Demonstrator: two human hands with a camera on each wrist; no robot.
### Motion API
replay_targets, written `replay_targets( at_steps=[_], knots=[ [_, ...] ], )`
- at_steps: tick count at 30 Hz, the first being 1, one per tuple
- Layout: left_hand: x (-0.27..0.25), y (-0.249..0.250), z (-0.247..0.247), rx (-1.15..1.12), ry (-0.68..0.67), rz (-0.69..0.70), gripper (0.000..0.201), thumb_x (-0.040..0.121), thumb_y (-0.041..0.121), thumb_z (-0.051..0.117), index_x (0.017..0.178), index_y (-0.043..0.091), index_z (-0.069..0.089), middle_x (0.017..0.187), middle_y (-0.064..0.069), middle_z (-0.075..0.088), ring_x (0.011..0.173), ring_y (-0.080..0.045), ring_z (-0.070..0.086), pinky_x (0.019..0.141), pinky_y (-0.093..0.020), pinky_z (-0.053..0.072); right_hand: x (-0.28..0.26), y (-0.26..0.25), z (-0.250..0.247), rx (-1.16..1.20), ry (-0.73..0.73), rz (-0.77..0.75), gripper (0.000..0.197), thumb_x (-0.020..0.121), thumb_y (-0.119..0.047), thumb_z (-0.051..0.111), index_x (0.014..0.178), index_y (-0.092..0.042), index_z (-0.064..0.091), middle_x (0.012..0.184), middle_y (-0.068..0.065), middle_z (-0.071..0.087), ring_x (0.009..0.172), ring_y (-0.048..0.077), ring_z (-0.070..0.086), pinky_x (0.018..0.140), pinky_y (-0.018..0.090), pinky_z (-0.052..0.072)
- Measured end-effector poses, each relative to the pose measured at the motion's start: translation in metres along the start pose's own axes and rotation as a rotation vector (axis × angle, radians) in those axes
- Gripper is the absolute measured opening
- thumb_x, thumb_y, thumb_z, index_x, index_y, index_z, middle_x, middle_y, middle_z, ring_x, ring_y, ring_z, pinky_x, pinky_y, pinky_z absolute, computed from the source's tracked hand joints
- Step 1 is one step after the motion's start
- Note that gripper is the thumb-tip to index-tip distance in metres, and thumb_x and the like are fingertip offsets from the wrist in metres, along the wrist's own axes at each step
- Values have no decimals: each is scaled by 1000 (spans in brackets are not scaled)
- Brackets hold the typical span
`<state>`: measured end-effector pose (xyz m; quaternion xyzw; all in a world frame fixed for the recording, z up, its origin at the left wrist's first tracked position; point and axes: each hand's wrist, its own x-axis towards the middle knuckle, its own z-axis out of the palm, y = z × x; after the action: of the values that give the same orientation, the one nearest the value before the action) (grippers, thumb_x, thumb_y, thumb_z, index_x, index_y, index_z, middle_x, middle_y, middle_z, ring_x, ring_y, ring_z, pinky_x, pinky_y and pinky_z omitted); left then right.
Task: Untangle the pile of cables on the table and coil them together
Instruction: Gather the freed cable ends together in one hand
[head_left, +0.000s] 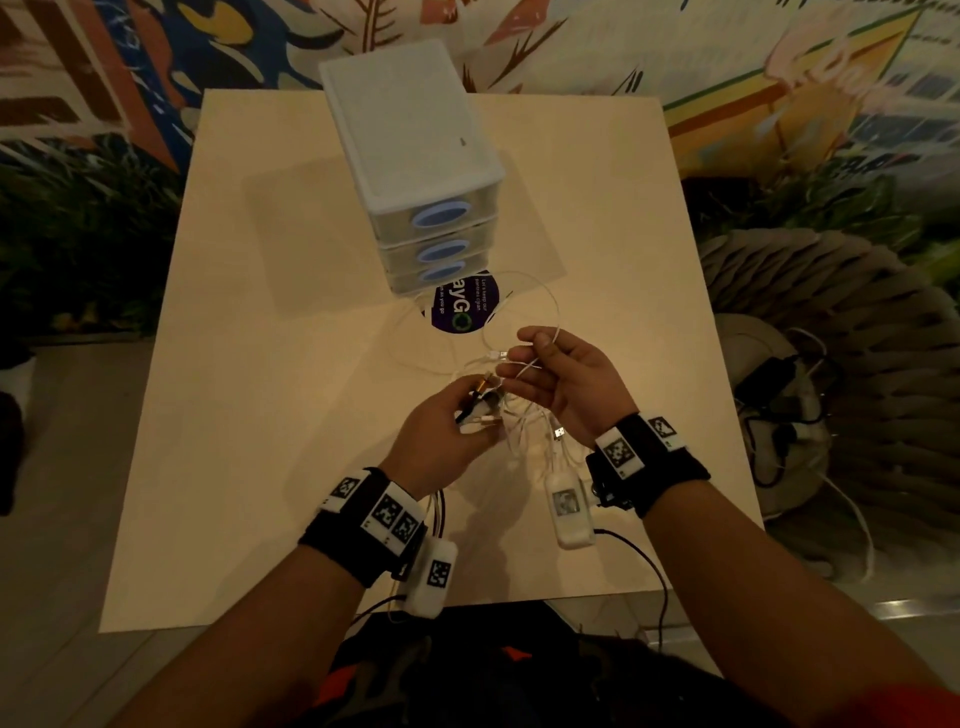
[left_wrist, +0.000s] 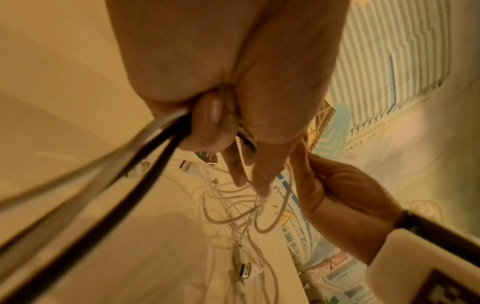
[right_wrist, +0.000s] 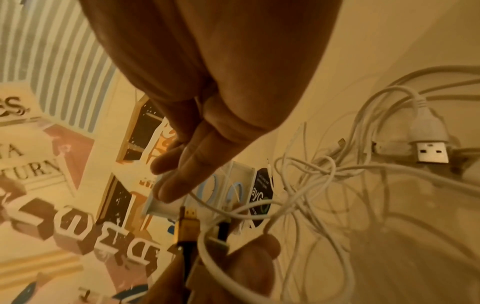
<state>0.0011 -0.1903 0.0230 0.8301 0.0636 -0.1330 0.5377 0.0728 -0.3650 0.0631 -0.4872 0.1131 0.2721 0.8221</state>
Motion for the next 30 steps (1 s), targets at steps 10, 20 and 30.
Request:
replay_targets(
  at_steps=[10, 20, 30],
  knots=[
    [8, -3, -1, -118, 62, -110, 5, 90, 30, 77, 95, 30, 78, 90, 8, 78, 91, -10, 72, 90, -46, 56, 3, 1, -6, -372, -44, -42, 30, 99, -22, 63, 127, -12, 64, 119, 14, 70, 104, 28, 71, 90, 41, 59],
    [6, 0, -5, -282, 79, -179, 19, 95, 26, 71, 78, 27, 79, 90, 6, 79, 100, -9, 71, 99, -37, 50, -34, 22, -55, -1241, -112, -27, 13, 94, -34, 69, 102, -28, 77, 75, -13, 75, 61, 0, 69, 76, 25, 55],
    [4, 5, -10, -432, 87, -273, 24, 97, 30, 69, 91, 8, 78, 94, -13, 77, 46, -3, 45, 46, -16, 34, -26, 57, -32, -1251, 52, -98, 32, 93, -49, 65, 123, -37, 70, 74, -11, 76, 58, -2, 67, 74, 24, 55]
  ],
)
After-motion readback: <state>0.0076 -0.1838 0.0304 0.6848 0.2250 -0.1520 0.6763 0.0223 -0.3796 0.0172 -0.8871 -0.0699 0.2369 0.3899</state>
